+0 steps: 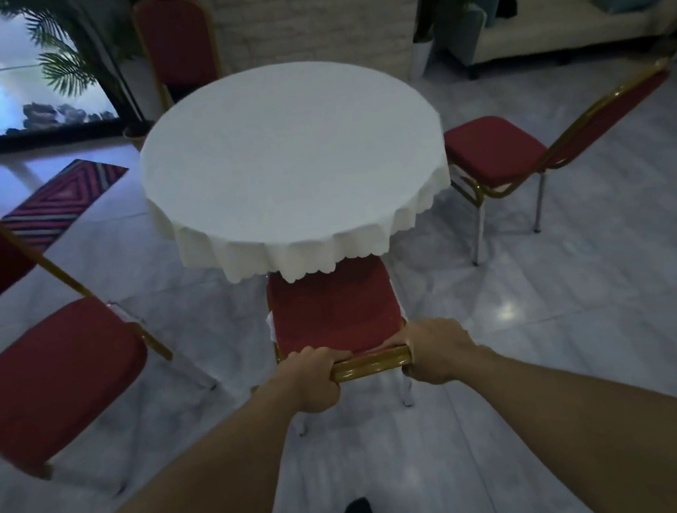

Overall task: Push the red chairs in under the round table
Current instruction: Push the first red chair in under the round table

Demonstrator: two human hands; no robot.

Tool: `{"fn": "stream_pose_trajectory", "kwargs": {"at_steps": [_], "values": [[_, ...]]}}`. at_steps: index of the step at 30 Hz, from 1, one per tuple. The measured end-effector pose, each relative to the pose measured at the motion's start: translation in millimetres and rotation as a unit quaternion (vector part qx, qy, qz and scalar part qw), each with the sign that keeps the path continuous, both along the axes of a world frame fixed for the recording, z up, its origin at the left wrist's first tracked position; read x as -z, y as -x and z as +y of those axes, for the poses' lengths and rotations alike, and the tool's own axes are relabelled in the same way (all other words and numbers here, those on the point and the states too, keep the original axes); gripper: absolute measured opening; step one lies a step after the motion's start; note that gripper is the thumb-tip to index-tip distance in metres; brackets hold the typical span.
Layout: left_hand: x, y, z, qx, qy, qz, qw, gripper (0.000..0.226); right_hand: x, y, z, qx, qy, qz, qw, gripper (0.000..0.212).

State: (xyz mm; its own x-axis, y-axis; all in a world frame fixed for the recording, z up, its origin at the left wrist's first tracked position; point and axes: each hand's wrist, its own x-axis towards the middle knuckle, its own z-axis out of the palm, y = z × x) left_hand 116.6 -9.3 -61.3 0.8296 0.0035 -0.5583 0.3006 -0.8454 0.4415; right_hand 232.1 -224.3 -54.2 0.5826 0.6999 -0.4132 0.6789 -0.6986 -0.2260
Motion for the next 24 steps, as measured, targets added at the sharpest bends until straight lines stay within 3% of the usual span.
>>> {"fn": "stream_pose_trajectory", "kwargs": {"at_steps": [5,15,19,21,24], "values": [[-8.6,-42.8,26.2,0.021,0.002,-0.004,1.0,0.059,-0.1,-41.3,30.9,0.011,0.004,0.004,1.0,0.031],[-6.4,-78.0,53.4,0.042,0.005,0.005,0.999,0.079,3.2,-78.9,52.2,-0.019,-0.014,0.012,1.0,0.029],[-28.8,-88.9,47.5,0.082,-0.059,0.095,0.99,0.073,1.8,-86.5,52.3,-0.028,0.006,0.093,0.995,0.023],[-46.7,-106.1,42.0,0.113,-0.125,0.146,0.975,0.085,-7.8,-95.1,48.0,-0.013,-0.005,0.158,0.987,0.046],[-82.2,-138.8,25.8,0.116,-0.123,0.16,0.973,0.109,-30.9,-115.1,32.6,0.014,-0.014,0.142,0.99,0.11]]}}
